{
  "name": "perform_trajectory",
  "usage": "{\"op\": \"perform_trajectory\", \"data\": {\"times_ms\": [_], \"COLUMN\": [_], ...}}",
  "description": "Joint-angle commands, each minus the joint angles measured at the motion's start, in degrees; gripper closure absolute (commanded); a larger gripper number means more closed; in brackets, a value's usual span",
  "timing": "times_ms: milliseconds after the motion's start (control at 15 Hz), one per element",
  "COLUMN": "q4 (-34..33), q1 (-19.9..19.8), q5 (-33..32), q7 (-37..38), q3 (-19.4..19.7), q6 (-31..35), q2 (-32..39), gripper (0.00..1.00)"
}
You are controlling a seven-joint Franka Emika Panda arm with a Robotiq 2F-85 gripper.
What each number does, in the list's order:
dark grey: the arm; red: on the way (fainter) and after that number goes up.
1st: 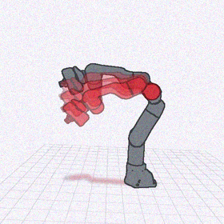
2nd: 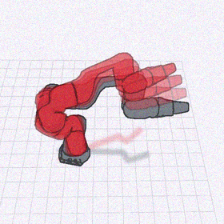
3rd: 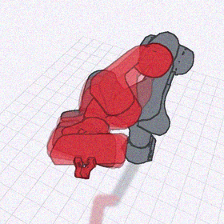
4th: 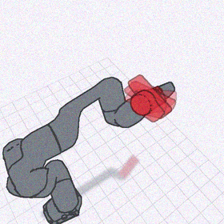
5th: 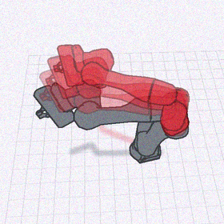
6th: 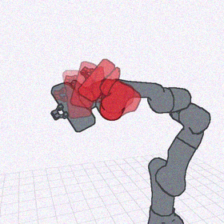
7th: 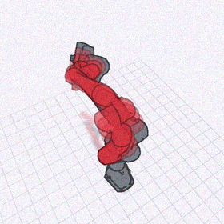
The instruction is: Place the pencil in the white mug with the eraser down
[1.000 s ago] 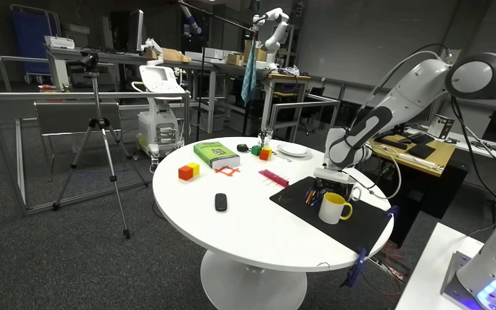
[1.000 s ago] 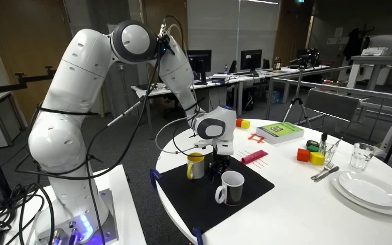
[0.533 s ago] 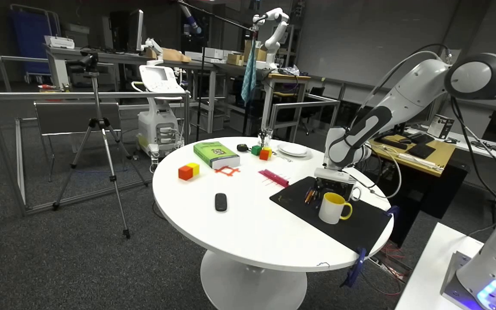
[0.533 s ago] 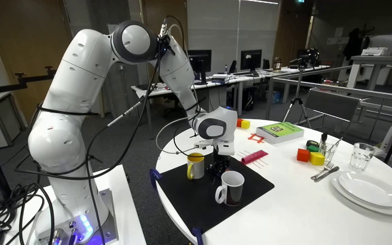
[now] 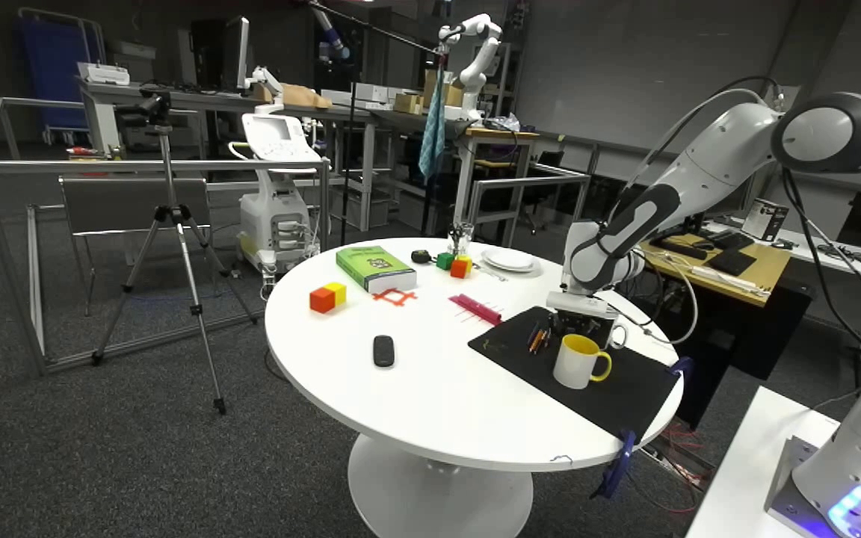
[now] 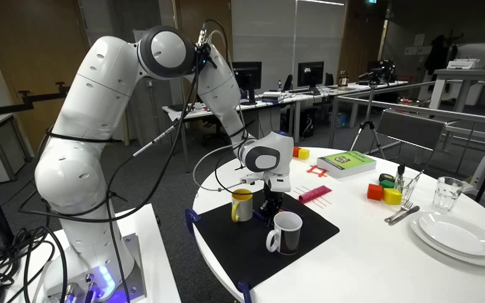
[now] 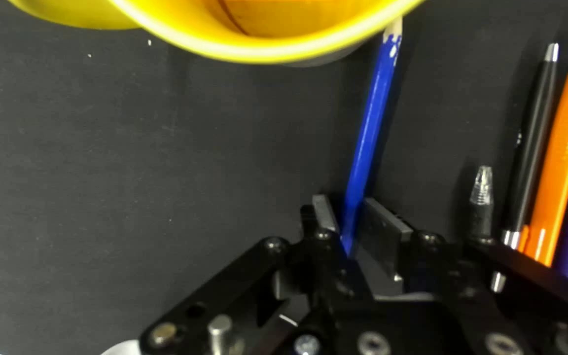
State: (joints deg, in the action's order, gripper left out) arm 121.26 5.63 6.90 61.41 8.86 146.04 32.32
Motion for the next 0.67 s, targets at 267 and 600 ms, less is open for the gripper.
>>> {"op": "perform_trajectory", "data": {"times_ms": [267, 600], "q4": [-1.3, -1.4], "q1": [-1.2, -0.5], "q5": [0.0, -0.6], "q7": [-2.3, -1.3], "q3": [-0.5, 0.3], "q6": [-1.6, -0.6], "q2": [-0.1, -1.1], "gripper": [0.99, 0.98]}}
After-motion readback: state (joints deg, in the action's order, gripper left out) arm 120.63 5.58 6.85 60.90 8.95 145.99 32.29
